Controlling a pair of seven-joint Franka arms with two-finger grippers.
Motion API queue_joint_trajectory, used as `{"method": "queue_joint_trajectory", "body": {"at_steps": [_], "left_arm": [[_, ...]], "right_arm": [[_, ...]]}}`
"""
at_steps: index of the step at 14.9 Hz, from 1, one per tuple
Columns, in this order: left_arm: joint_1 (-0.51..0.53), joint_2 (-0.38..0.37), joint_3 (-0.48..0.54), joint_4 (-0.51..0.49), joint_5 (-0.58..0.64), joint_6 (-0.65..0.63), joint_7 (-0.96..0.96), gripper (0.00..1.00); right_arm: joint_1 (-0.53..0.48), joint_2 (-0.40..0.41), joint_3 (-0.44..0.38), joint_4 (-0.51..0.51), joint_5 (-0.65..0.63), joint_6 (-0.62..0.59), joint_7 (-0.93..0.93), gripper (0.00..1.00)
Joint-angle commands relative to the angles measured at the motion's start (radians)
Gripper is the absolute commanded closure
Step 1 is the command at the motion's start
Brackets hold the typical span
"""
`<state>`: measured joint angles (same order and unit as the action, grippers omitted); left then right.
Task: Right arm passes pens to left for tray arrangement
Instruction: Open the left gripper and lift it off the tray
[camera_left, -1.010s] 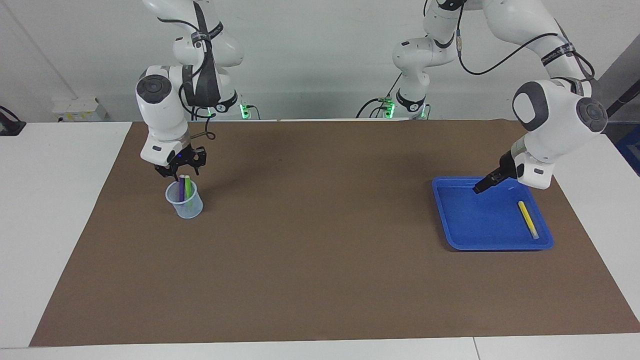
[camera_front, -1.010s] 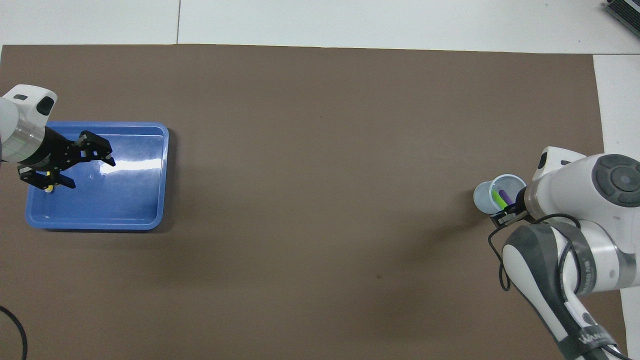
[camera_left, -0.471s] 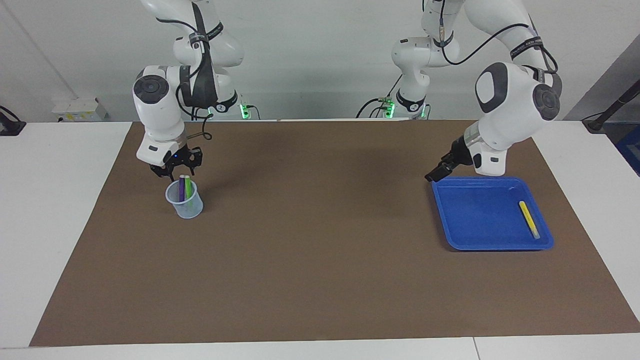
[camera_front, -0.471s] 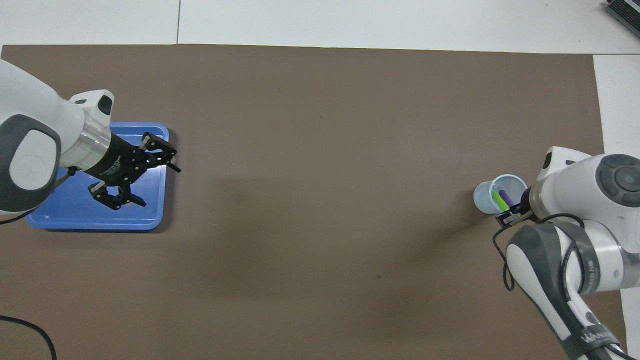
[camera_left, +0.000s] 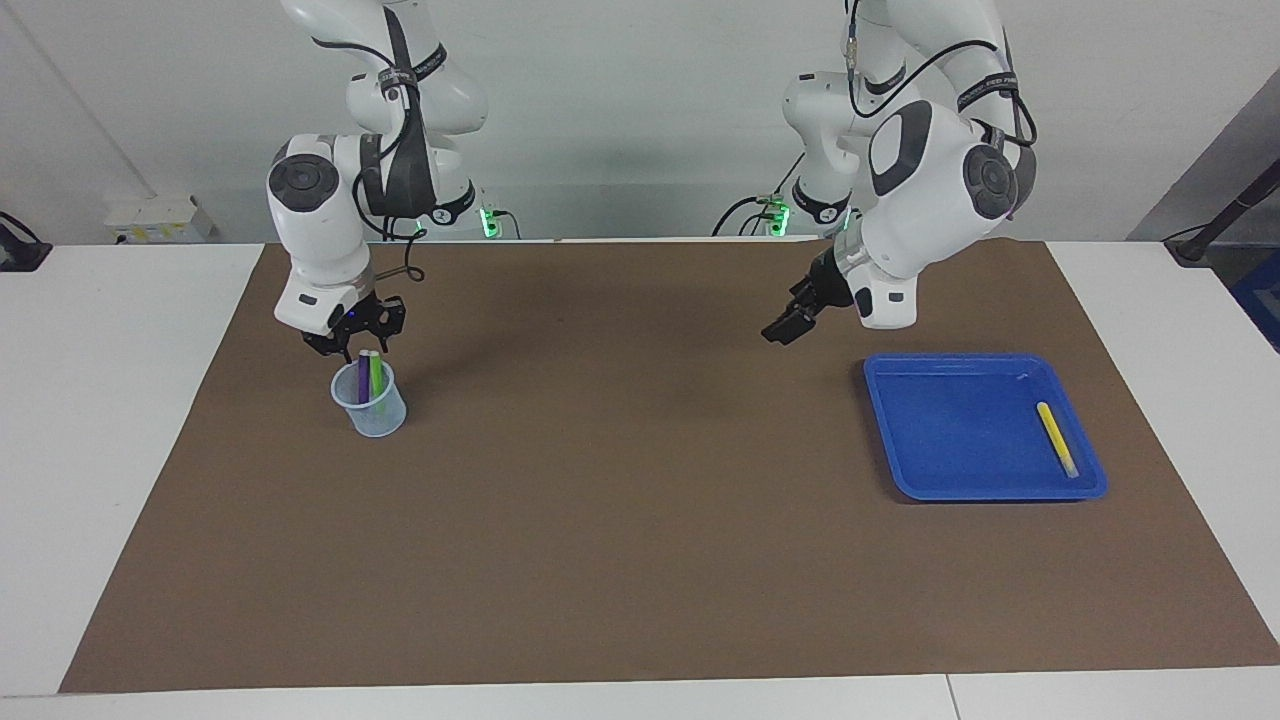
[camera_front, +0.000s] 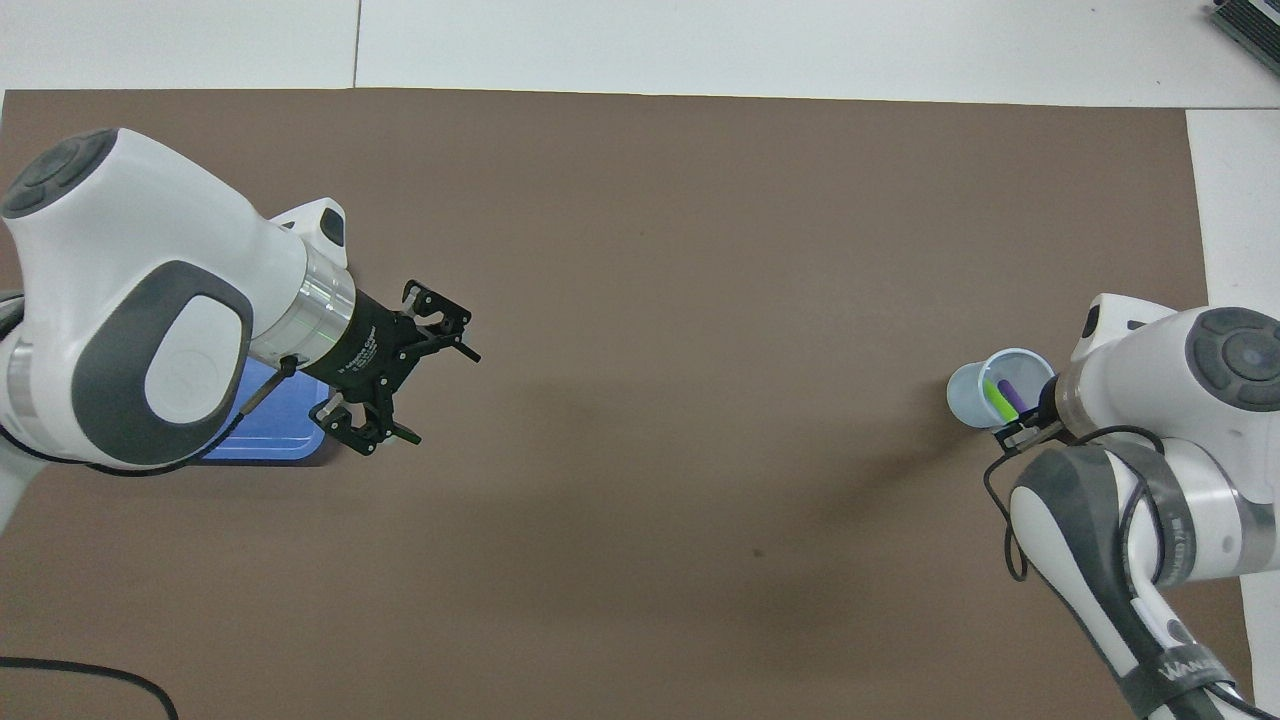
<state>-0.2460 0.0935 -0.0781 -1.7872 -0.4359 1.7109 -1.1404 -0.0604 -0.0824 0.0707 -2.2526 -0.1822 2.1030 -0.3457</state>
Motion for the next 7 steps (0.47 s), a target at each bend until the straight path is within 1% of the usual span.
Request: {"method": "queue_joint_trajectory", "body": {"at_steps": [1, 2, 4, 6, 7], "left_arm": [[-0.059, -0.046, 0.017, -0.035, -0.059, 0.065, -0.109, 0.00], [-0.074, -0.055, 0.017, -0.035, -0.070, 0.090, -0.143, 0.00], [-0.105, -0.080, 0.017, -0.040, -0.098, 0.130, -0.197, 0.00], [-0.111, -0.113, 0.017, -0.085, -0.162, 0.192, -0.203, 0.00], [-0.113, -0.120, 0.017, -0.110, -0.165, 0.246, -0.203, 0.00]], "right_arm": [[-0.019, 0.000, 0.014, -0.010, -0.025, 0.023, -0.015, 0.57], [-0.019, 0.000, 0.014, -0.010, -0.025, 0.023, -0.015, 0.60], [-0.019, 0.000, 0.014, -0.010, -0.025, 0.023, -0.015, 0.63], [-0.018, 0.003, 0.014, -0.012, -0.028, 0.026, -0.015, 0.63], [-0.018, 0.007, 0.014, -0.010, -0.028, 0.026, -0.013, 0.63]]}}
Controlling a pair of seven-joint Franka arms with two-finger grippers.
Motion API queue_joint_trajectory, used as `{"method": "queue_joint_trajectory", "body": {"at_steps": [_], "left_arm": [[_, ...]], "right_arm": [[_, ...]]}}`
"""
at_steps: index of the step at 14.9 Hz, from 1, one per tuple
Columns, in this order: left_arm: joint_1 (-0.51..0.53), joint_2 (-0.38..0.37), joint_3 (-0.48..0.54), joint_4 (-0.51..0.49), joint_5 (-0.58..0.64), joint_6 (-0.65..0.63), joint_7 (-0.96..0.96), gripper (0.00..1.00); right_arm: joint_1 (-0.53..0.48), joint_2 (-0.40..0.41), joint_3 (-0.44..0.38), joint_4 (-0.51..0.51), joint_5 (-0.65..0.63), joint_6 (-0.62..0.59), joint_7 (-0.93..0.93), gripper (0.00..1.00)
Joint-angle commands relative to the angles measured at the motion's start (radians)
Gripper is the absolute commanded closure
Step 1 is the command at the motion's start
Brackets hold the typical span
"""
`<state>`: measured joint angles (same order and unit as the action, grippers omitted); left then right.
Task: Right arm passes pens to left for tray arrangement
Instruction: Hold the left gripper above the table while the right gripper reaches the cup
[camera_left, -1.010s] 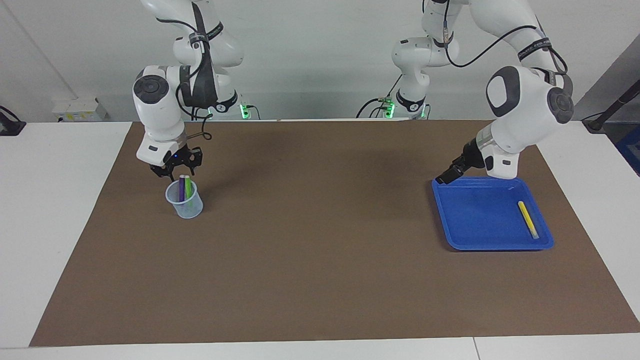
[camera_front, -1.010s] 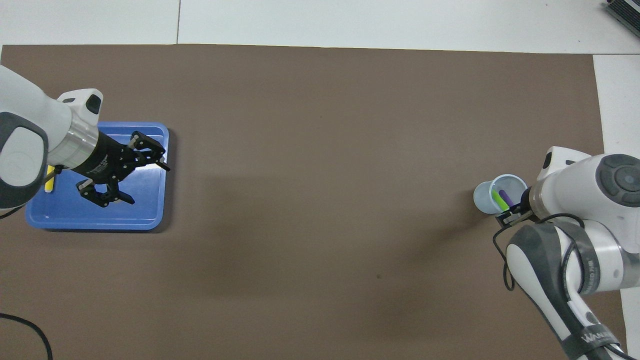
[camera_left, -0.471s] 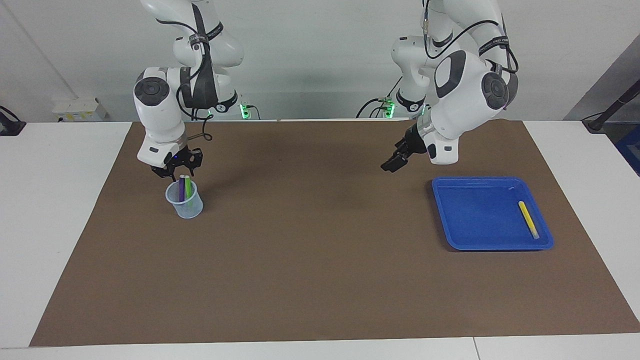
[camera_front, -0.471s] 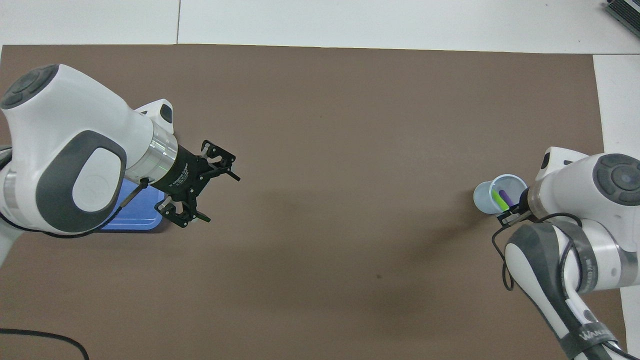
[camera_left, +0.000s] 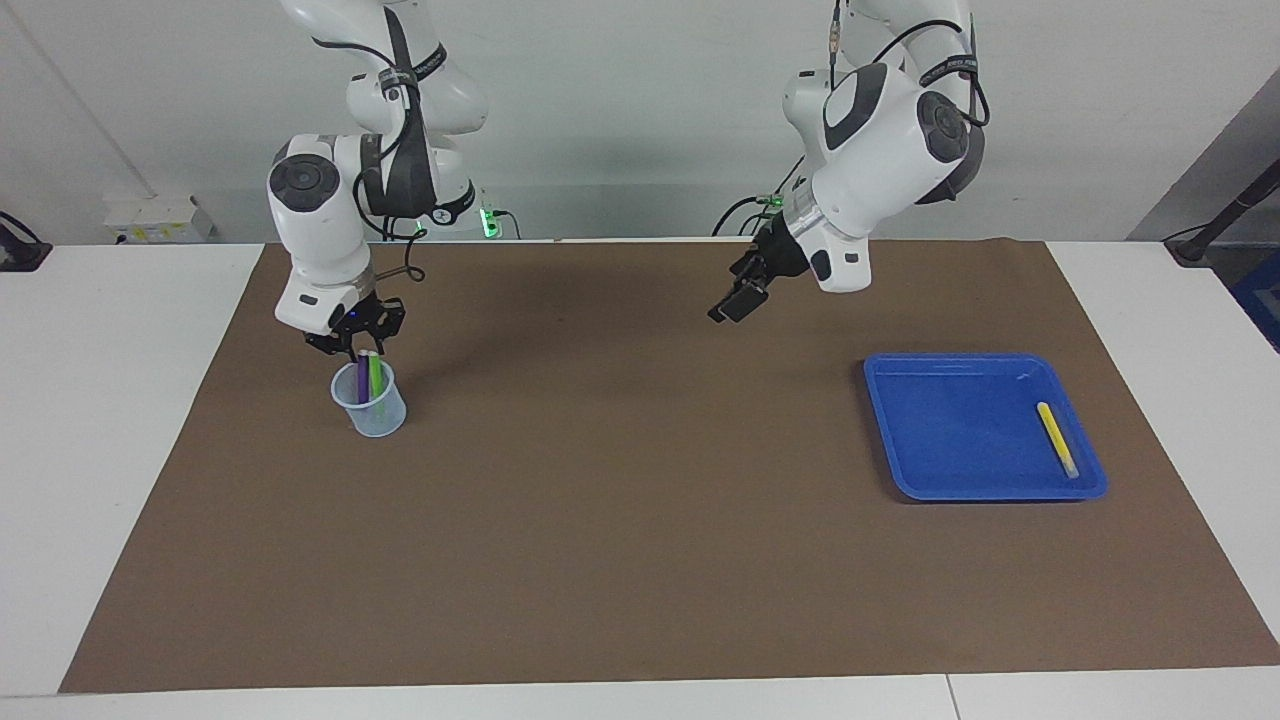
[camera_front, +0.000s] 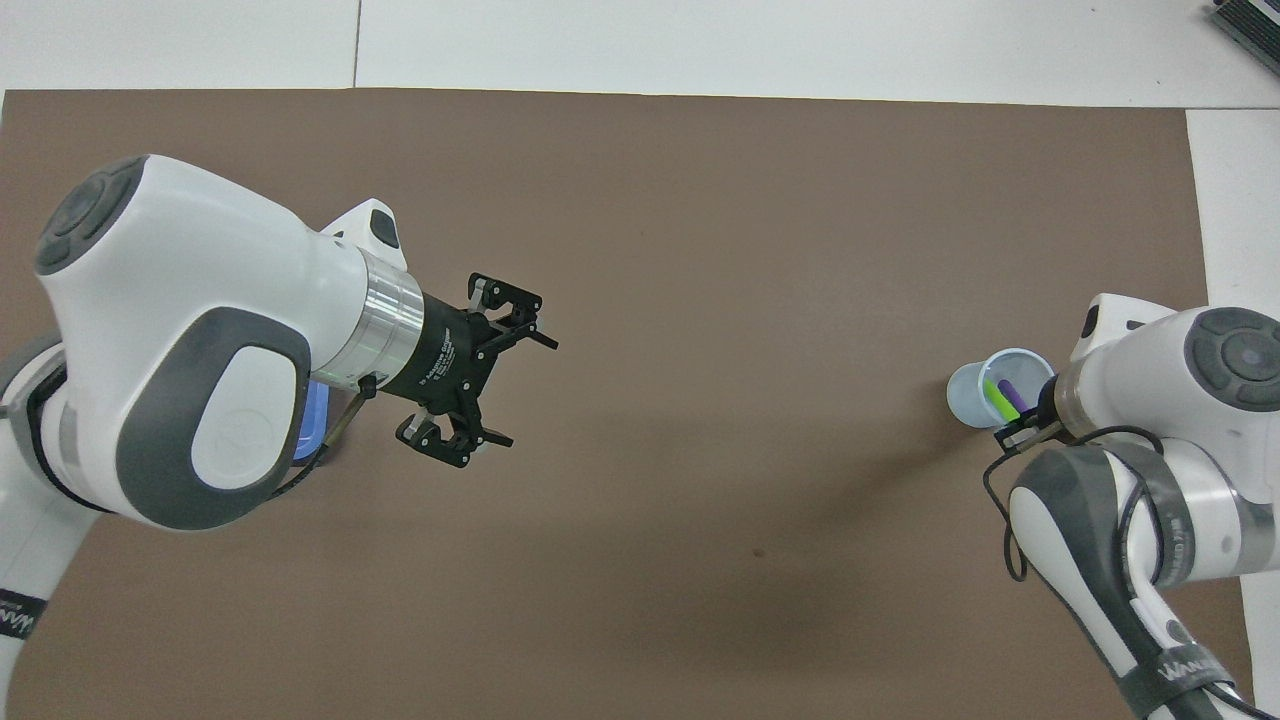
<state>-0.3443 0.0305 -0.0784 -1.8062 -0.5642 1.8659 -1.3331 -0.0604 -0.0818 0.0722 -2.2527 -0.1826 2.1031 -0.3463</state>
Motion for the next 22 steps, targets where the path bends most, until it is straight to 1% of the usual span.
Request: {"method": "queue_joint_trajectory", "body": {"at_steps": [1, 3, 6, 7, 8, 10, 13, 15, 20, 22], "left_arm": [[-0.022, -0.061, 0.019, -0.114, -0.037, 0.135, -0.012, 0.00], [-0.027, -0.086, 0.019, -0.174, -0.037, 0.185, -0.009, 0.00], [-0.027, -0.095, 0.020, -0.200, -0.034, 0.217, -0.003, 0.00], [-0.027, -0.095, 0.020, -0.200, -0.033, 0.220, -0.002, 0.00], [-0.027, -0.095, 0.020, -0.200, -0.033, 0.220, 0.000, 0.00], [-0.027, -0.095, 0.020, -0.200, -0.033, 0.220, -0.003, 0.00], [-0.028, -0.095, 0.019, -0.200, -0.033, 0.220, -0.006, 0.00], [-0.036, -0.095, 0.019, -0.199, -0.032, 0.220, -0.009, 0.00], [-0.038, -0.095, 0.019, -0.197, -0.033, 0.220, -0.014, 0.00], [-0.038, -0.095, 0.019, -0.197, -0.033, 0.220, -0.020, 0.00]], "right_arm": [[-0.018, 0.007, 0.012, -0.010, -0.031, 0.026, -0.013, 0.63], [-0.018, 0.007, 0.012, -0.011, -0.031, 0.028, -0.013, 0.63], [-0.016, 0.011, 0.012, -0.011, -0.031, 0.029, -0.013, 0.64], [-0.016, 0.013, 0.012, -0.010, -0.032, 0.031, -0.013, 0.71], [-0.016, 0.013, 0.012, -0.010, -0.032, 0.035, -0.014, 0.76], [-0.016, 0.013, 0.012, -0.011, -0.032, 0.034, -0.014, 0.82], [-0.016, 0.013, 0.012, -0.010, -0.032, 0.035, -0.014, 0.95], [-0.016, 0.013, 0.012, -0.010, -0.032, 0.035, -0.014, 1.00], [-0.016, 0.014, 0.012, -0.005, -0.034, 0.031, -0.019, 1.00], [-0.016, 0.020, 0.012, 0.013, -0.034, 0.012, -0.017, 1.00]]}}
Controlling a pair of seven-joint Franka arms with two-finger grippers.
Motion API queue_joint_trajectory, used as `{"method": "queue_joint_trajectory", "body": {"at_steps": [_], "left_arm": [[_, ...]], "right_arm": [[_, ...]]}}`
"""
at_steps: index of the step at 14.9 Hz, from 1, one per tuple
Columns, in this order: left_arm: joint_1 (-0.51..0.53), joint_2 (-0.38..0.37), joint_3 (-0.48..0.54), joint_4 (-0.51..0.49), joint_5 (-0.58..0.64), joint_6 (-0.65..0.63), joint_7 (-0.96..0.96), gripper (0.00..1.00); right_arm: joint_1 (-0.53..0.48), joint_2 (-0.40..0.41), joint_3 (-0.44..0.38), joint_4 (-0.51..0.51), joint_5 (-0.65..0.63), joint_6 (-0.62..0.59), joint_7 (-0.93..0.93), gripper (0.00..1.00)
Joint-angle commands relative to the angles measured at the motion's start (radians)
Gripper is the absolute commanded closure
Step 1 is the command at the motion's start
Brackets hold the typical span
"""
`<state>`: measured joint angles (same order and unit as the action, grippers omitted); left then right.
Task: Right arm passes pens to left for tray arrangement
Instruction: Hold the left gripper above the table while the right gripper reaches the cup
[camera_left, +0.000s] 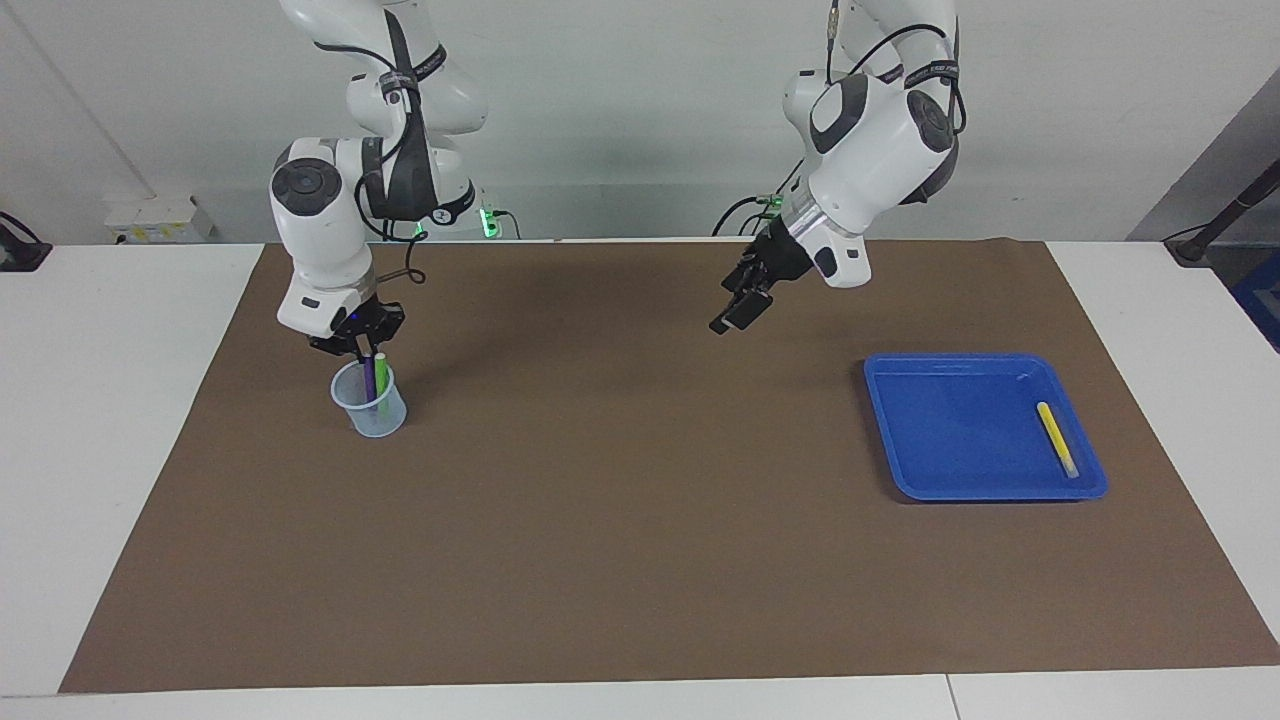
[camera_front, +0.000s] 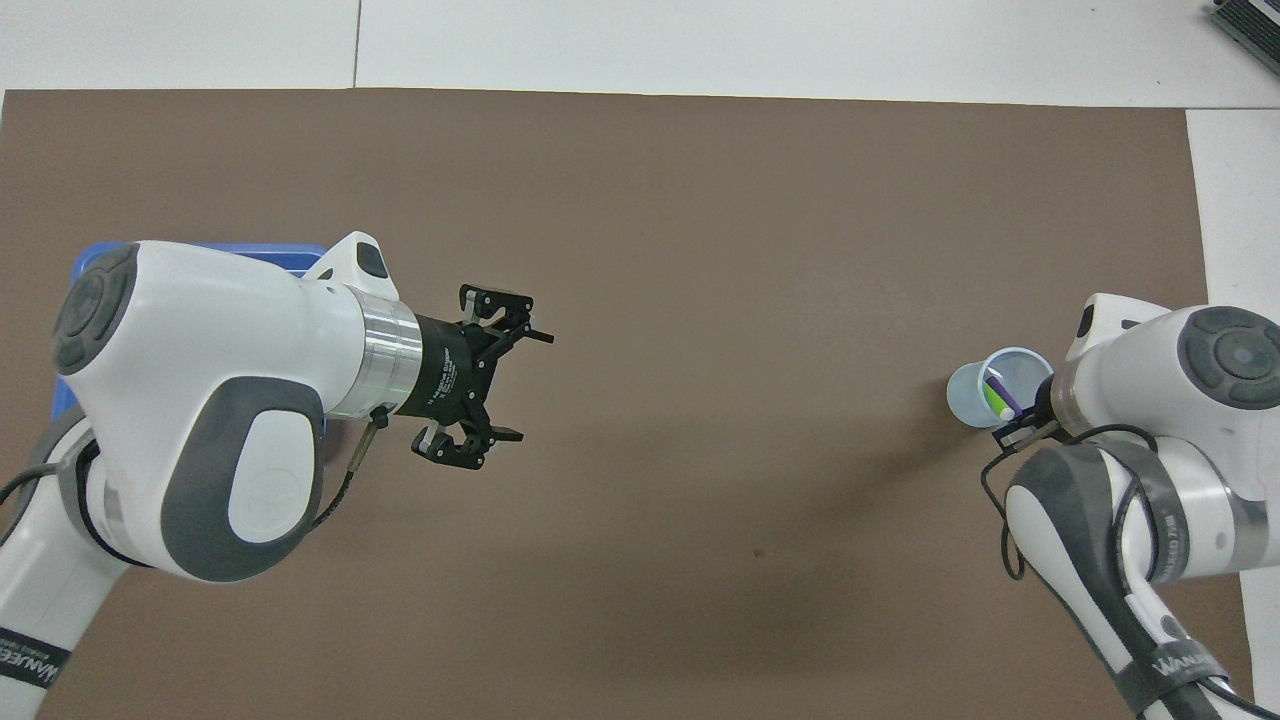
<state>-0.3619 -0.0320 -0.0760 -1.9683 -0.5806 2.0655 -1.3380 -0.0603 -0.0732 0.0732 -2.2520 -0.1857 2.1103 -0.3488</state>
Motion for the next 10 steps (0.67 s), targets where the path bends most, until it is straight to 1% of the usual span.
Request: {"method": "queue_joint_trajectory", "body": {"at_steps": [1, 4, 10], "left_arm": [[-0.020, -0.032, 0.016, -0.035, -0.016, 0.021, -0.015, 0.00], [-0.020, -0.032, 0.016, -0.035, -0.016, 0.021, -0.015, 0.00], [-0.020, -0.032, 0.016, -0.037, -0.016, 0.021, -0.017, 0.00]], "right_arm": [[-0.018, 0.010, 0.011, 0.026, -0.031, -0.015, -0.016, 1.00], [-0.013, 0.012, 0.011, 0.081, -0.031, -0.087, -0.016, 1.00], [-0.013, -0.002, 0.011, 0.143, -0.029, -0.196, -0.050, 1.00]]}}
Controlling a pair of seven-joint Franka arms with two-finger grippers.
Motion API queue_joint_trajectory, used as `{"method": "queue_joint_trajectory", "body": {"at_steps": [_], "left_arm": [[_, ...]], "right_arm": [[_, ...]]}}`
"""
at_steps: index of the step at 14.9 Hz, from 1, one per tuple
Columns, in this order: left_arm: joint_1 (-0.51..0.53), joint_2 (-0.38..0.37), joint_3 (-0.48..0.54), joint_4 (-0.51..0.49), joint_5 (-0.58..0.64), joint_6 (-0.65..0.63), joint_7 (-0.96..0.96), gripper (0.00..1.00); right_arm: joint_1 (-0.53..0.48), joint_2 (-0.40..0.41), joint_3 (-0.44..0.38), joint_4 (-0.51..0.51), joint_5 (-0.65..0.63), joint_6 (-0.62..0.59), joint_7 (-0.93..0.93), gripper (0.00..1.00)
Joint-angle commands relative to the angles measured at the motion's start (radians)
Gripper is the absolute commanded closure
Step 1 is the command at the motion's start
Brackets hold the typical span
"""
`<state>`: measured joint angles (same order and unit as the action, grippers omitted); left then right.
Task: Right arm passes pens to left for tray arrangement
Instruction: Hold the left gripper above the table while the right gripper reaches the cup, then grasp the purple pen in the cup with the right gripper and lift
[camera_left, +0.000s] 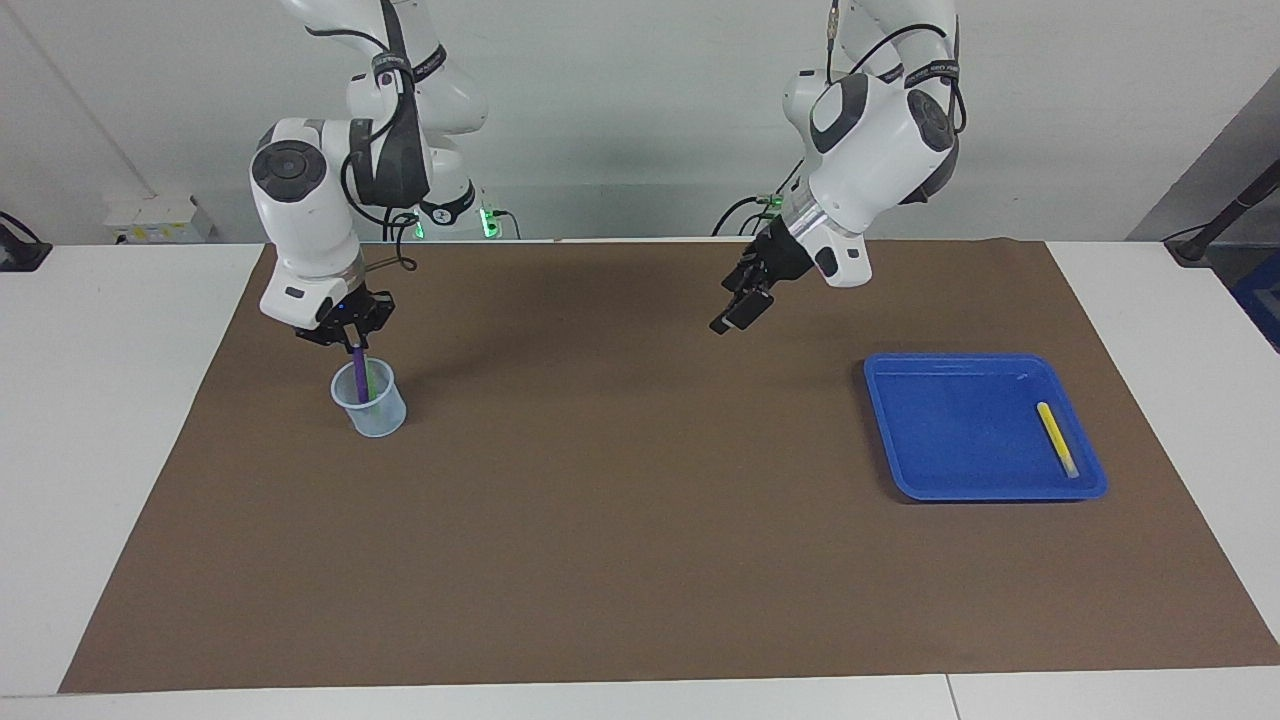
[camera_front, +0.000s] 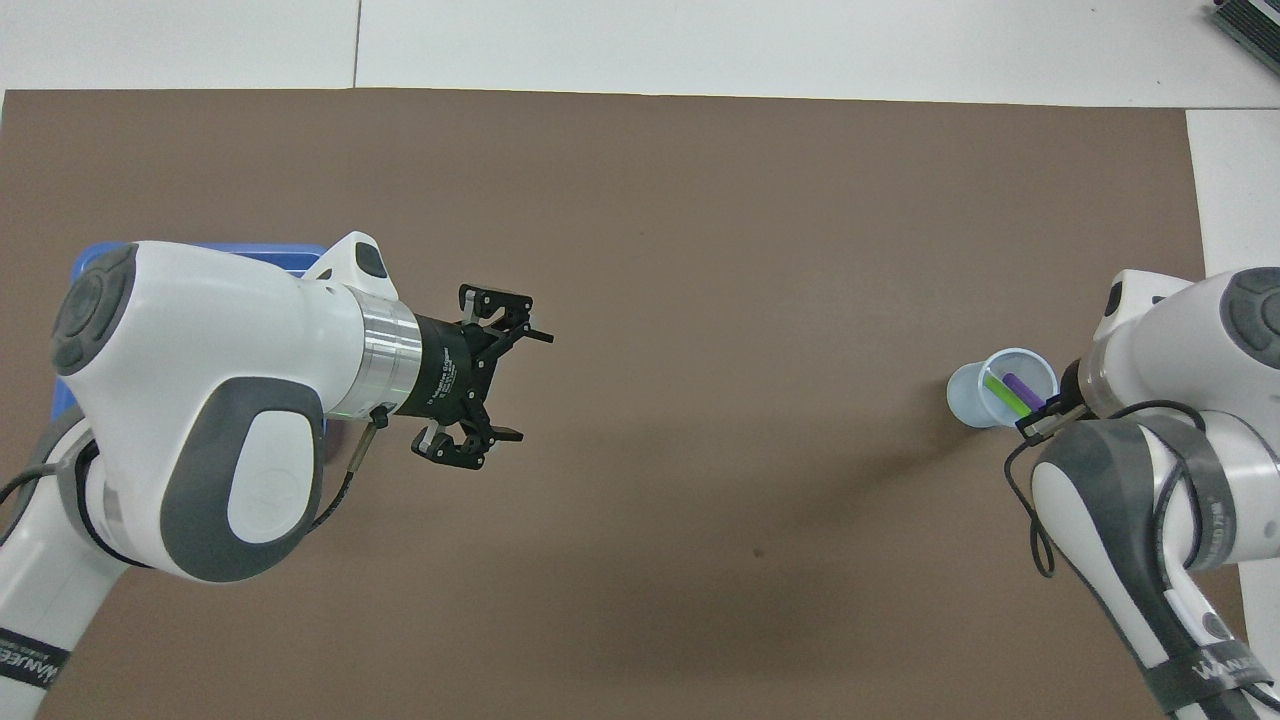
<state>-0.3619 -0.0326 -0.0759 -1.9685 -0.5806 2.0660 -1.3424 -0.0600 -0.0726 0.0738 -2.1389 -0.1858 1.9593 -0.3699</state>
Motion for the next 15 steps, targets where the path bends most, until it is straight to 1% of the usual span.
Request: {"method": "queue_joint_trajectory", "body": {"at_steps": [1, 6, 10, 15], "left_arm": [[-0.020, -0.032, 0.016, -0.036, -0.016, 0.020, -0.012, 0.00], [-0.020, -0.032, 0.016, -0.038, -0.016, 0.020, -0.012, 0.00], [-0.020, -0.032, 0.016, -0.038, -0.016, 0.020, -0.011, 0.00], [-0.020, -0.032, 0.016, -0.039, -0.016, 0.020, -0.011, 0.00]], "right_arm": [[-0.014, -0.004, 0.011, 0.045, -0.029, -0.072, -0.035, 1.00], [-0.009, -0.009, 0.011, 0.158, -0.015, -0.230, -0.053, 1.00], [-0.009, -0.033, 0.012, 0.192, -0.009, -0.292, -0.060, 1.00], [-0.008, -0.036, 0.012, 0.290, 0.072, -0.397, -0.060, 1.00]]}}
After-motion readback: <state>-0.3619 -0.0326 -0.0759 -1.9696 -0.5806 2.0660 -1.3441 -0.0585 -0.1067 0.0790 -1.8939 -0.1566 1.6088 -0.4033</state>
